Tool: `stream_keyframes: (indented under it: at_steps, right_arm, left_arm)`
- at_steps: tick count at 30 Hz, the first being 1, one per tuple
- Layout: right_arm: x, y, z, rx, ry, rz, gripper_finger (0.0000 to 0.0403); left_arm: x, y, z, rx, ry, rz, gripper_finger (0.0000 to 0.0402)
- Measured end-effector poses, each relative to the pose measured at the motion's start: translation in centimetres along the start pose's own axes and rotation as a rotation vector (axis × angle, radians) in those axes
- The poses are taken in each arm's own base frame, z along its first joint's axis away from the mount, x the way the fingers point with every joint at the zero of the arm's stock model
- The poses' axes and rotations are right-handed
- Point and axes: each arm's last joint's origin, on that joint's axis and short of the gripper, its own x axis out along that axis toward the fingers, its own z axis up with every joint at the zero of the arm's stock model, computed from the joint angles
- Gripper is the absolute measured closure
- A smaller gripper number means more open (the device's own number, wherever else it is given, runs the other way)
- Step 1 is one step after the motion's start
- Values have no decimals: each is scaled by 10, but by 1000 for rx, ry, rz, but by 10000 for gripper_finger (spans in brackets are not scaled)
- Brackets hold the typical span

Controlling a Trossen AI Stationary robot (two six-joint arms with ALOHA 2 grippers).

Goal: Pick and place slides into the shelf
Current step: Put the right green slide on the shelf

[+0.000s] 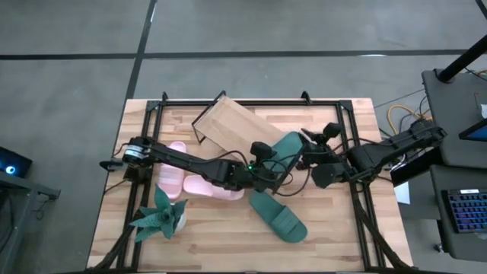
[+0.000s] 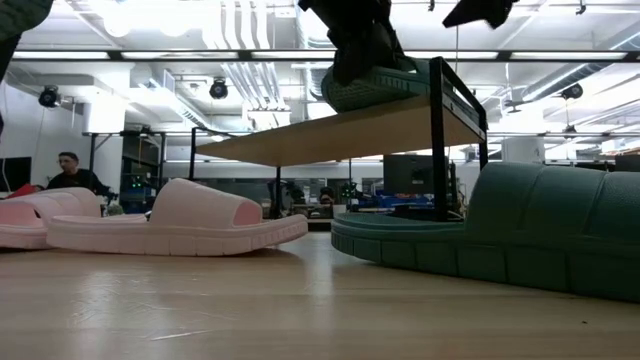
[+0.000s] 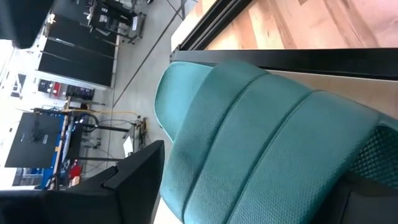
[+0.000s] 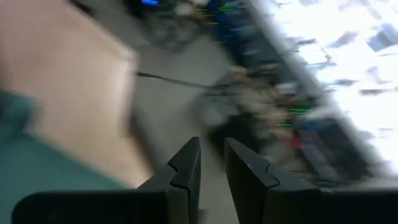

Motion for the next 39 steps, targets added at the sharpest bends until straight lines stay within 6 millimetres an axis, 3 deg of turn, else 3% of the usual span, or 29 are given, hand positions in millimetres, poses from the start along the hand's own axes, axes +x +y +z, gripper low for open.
stream_keyframes:
  at_steps: [8,10,19,27,33,39]
  right_arm:
    - [-15,-23,-20,180,-54,497,339]
    - [-17,-27,-27,228,-90,541,339]
    - [-23,-47,-57,382,-232,535,339]
    - [-22,-46,-67,423,-258,508,339]
    - [-20,-40,-67,378,-249,503,339]
    - [-19,-39,-68,359,-244,469,339]
  left_arm:
    - [0,1,0,-3,0,4,121]
    - [0,1,0,-3,1,6,121]
    - [-1,2,1,37,-3,22,121]
    - [-6,0,4,-6,37,96,121]
    - [-7,-6,6,10,-95,-118,121]
    - [-13,-1,10,10,-126,-158,121]
